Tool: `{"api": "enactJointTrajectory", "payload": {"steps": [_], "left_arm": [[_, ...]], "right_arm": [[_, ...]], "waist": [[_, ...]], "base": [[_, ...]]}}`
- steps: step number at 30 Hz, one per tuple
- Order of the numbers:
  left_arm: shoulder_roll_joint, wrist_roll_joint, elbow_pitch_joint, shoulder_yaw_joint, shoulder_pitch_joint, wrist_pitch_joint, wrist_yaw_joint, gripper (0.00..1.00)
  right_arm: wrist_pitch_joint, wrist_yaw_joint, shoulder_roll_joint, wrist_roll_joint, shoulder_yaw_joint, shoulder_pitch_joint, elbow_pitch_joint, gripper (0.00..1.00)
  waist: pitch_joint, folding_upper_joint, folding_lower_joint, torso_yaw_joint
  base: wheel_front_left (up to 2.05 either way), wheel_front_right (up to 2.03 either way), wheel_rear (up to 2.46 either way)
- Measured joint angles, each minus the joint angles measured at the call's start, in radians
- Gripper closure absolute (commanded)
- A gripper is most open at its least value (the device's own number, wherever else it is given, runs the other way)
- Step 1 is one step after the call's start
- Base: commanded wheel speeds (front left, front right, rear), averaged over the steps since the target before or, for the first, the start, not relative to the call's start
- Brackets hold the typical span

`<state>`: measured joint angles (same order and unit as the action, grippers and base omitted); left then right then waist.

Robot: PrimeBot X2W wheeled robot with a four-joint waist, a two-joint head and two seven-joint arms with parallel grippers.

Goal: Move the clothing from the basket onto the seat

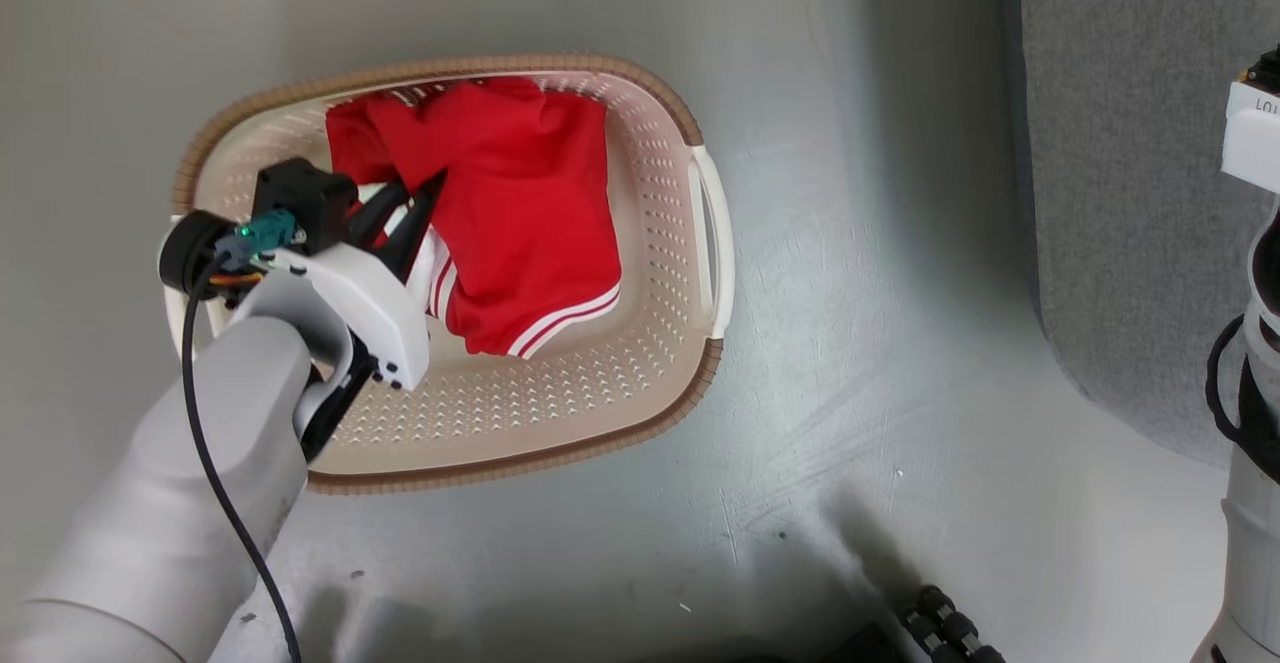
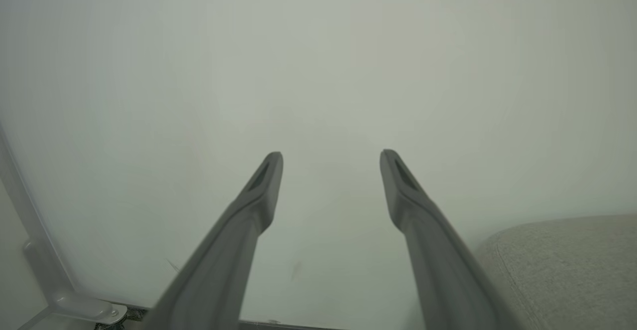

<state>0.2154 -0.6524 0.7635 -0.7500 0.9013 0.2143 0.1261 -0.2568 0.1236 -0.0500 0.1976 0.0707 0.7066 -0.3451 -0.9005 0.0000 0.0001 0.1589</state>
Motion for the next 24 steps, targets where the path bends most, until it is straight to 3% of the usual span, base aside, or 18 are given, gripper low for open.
{"api": "enactJointTrajectory", "payload": {"steps": [24], "left_arm": [[0.001,-0.046,-0.118,0.079,-0.189,0.034,-0.005,1.0]], "right_arm": [[0.0,0.0,-0.005,-0.059,-0.005,-0.068,0.062,0.0]], "waist": [[0.212,0.0,0.0,-0.09]], "base": [[0.0,0.0,0.0]]}}
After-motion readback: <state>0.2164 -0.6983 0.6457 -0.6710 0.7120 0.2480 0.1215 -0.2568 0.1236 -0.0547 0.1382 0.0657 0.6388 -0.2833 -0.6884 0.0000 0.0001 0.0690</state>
